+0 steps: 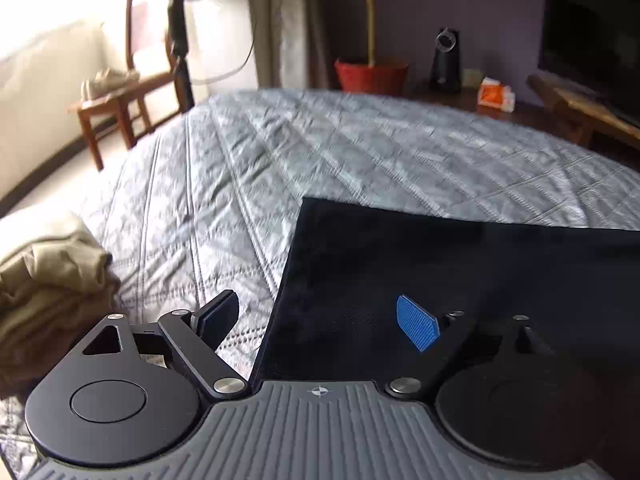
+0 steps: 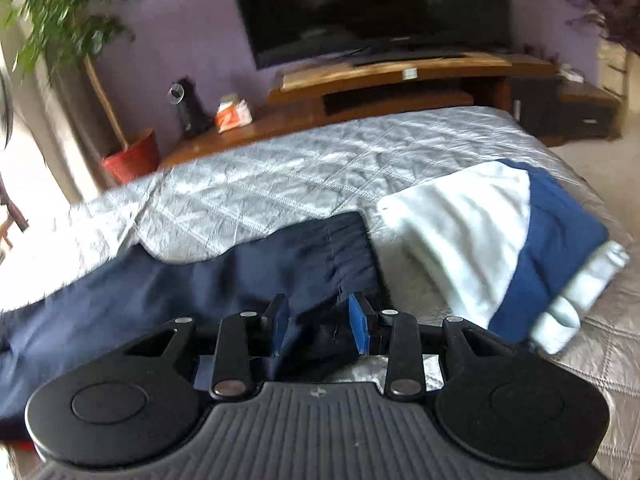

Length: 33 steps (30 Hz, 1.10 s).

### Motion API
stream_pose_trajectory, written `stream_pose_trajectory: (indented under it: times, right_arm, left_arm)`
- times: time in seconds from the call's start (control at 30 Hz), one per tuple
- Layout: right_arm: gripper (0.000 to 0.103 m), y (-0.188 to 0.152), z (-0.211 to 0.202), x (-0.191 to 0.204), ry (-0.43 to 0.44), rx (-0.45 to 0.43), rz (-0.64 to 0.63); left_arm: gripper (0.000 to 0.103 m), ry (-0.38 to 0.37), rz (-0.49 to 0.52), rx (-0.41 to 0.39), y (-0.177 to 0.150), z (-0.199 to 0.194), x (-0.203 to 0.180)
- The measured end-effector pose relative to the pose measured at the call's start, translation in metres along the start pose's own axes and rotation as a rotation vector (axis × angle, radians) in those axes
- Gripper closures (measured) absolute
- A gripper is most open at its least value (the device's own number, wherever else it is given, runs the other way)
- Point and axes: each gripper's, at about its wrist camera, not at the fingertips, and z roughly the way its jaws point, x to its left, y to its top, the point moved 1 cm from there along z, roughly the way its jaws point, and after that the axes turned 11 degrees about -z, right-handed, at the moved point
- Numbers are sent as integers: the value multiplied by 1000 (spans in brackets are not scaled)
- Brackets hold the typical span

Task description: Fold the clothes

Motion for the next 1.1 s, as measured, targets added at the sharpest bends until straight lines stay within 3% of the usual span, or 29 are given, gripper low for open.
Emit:
stream_pose_trajectory:
  times: [0.07, 0.13, 0.23, 0.33, 0.37, 0.47, 0.83, 0.93, 1.1]
  right_arm:
    - [76, 1, 7, -8, -17, 10, 37]
    - [76, -3, 4, -25, -47, 14, 161]
    - [69, -22, -6, -48, 61, 12, 468]
    - [63, -43, -7, -63, 125, 0, 653]
    - [57, -49, -7, -66, 131, -13, 706]
    - [54, -60, -5, -70, 121, -43, 803]
    - [44, -52, 24, -76, 194, -102, 836]
    - [33, -64, 24, -82, 269, -126, 888]
    - [32, -62, 30, -77, 263, -119, 838]
  left_arm:
    - [12, -23, 68, 14, -10, -10, -8]
    - [12, -48, 127, 27, -19, -19, -15]
    - [12, -91, 156, 22, -23, -34, -16]
    - [10, -124, 174, 86, -31, -39, -16]
    - [11, -123, 190, 112, -38, -39, -17]
    - [10, -114, 222, 143, -52, -41, -17]
    - [3, -79, 248, 106, -63, -45, -19]
    - [0, -83, 218, 120, -61, -42, -16]
    - [0, -75, 235, 102, -64, -43, -19]
